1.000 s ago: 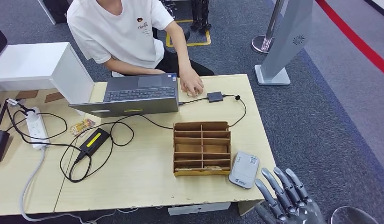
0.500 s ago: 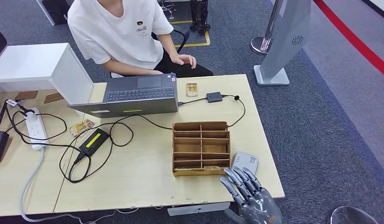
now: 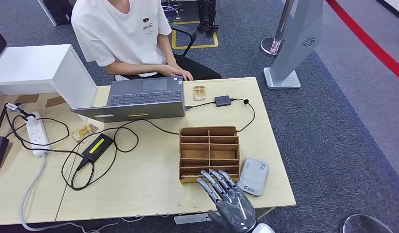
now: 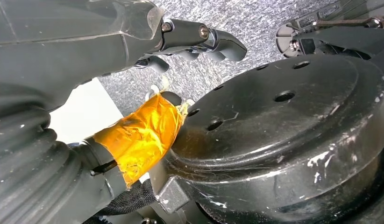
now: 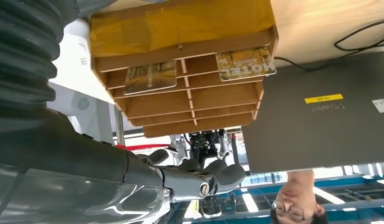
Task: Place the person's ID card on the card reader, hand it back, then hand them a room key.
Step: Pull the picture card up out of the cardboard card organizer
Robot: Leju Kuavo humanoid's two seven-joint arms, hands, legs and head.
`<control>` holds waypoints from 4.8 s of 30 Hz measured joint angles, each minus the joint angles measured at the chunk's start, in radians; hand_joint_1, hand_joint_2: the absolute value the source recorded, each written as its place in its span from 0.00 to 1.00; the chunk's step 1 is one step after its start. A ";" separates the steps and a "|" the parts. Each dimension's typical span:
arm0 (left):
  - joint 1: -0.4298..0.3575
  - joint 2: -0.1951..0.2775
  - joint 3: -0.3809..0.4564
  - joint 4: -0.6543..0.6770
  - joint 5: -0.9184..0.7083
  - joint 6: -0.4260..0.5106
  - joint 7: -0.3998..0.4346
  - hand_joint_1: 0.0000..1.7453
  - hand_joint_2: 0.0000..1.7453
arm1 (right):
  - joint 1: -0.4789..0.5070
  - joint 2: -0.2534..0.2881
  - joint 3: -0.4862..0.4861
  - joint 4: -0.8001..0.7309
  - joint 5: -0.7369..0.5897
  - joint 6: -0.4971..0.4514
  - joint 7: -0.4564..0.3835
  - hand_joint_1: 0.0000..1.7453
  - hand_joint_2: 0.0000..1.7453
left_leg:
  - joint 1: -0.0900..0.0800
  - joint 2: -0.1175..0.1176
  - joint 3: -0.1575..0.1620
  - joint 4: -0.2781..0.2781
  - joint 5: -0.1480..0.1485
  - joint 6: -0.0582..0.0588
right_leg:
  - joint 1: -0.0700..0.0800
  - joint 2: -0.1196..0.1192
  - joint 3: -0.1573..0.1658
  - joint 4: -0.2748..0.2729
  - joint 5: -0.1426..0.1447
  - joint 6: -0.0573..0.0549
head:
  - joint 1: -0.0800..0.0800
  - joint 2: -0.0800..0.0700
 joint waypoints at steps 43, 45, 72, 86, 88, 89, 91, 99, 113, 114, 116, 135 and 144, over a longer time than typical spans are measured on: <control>-0.010 0.015 -0.084 0.000 -0.001 -0.002 0.001 0.00 1.00 | -0.023 0.193 -0.292 0.069 0.250 -0.143 -0.013 0.00 1.00 | 0.000 0.000 0.000 0.000 0.001 -0.002 | 0.000 0.000 -0.001 0.000 0.001 -0.001 | 0.000 0.000; -0.010 0.015 -0.084 0.000 0.001 -0.001 0.001 0.00 1.00 | -0.005 0.190 -0.294 0.036 0.250 -0.143 -0.016 0.00 1.00 | 0.000 0.000 0.000 0.000 0.001 -0.002 | 0.000 0.000 -0.001 0.000 0.001 -0.001 | 0.000 0.000; -0.005 0.005 -0.084 0.000 0.041 0.021 0.001 0.00 1.00 | 0.244 -0.020 -0.275 -0.295 0.107 -0.100 0.069 0.00 1.00 | 0.000 0.000 0.000 0.000 0.000 -0.001 | 0.000 0.000 0.000 -0.001 0.001 -0.001 | 0.000 0.000; -0.006 0.006 -0.084 0.000 0.039 0.013 0.002 0.00 1.00 | 0.160 -0.097 -0.194 -0.182 0.002 0.017 0.058 0.00 1.00 | 0.000 0.000 0.000 0.000 0.000 -0.001 | 0.000 0.000 0.000 -0.001 0.001 -0.001 | 0.000 0.000; -0.006 0.006 -0.084 0.000 0.037 0.012 0.002 0.00 1.00 | 0.146 -0.096 -0.189 -0.163 -0.001 0.019 0.051 0.00 1.00 | 0.000 0.000 0.000 0.000 0.000 -0.001 | 0.000 0.000 0.000 -0.001 0.001 -0.001 | 0.000 0.000; -0.006 0.006 -0.084 0.000 0.037 0.011 0.002 0.00 1.00 | 0.139 -0.096 -0.187 -0.152 -0.002 0.020 0.047 0.00 1.00 | 0.000 0.000 0.000 0.000 0.000 -0.001 | 0.000 0.000 0.000 0.000 0.001 -0.001 | 0.000 0.000; -0.006 0.006 -0.085 0.000 0.036 0.010 0.002 0.00 1.00 | 0.124 -0.092 -0.183 -0.131 -0.001 0.020 0.041 0.00 1.00 | 0.000 0.000 0.000 0.000 0.000 -0.001 | 0.000 0.000 0.000 0.000 0.001 -0.001 | 0.000 0.000; -0.008 0.007 -0.090 0.000 0.035 0.008 0.004 0.00 1.00 | 0.074 -0.041 -0.174 -0.065 0.019 0.014 0.002 0.00 1.00 | 0.000 0.000 0.000 0.000 0.000 -0.001 | 0.000 0.000 0.000 0.000 0.001 -0.001 | 0.000 0.000; -0.012 0.007 -0.108 0.000 0.033 0.004 0.006 0.00 1.00 | -0.005 0.072 -0.134 0.011 0.019 0.023 -0.042 0.00 1.00 | 0.001 0.000 0.000 0.000 0.001 -0.002 | 0.001 0.000 0.000 0.000 0.001 -0.001 | 0.000 0.000; -0.012 0.007 -0.109 0.000 0.033 0.003 0.005 0.00 1.00 | -0.011 0.079 -0.132 0.017 0.019 0.022 -0.042 0.00 1.00 | 0.001 0.000 0.000 0.000 0.001 -0.002 | 0.001 -0.001 0.000 0.000 0.001 -0.001 | 0.000 0.000; -0.012 0.007 -0.110 0.000 0.034 0.002 0.005 0.00 1.00 | -0.017 0.086 -0.129 0.026 0.018 0.021 -0.042 0.00 1.00 | 0.001 0.000 0.000 0.000 0.001 -0.002 | 0.001 -0.001 0.000 0.000 0.001 -0.001 | 0.000 0.000; -0.012 0.008 -0.110 0.000 0.035 0.001 0.004 0.00 1.00 | -0.021 0.087 -0.124 0.038 0.015 0.017 -0.040 0.00 1.00 | 0.001 0.000 0.000 0.000 0.001 -0.002 | 0.001 -0.001 0.000 0.000 0.001 -0.001 | 0.000 0.000; -0.012 0.009 -0.113 0.000 0.035 0.000 0.004 0.00 1.00 | -0.020 0.087 -0.135 0.076 0.027 0.003 -0.020 0.00 1.00 | 0.000 0.000 0.000 0.000 0.001 -0.002 | 0.001 -0.001 0.000 0.000 0.001 -0.001 | 0.000 0.000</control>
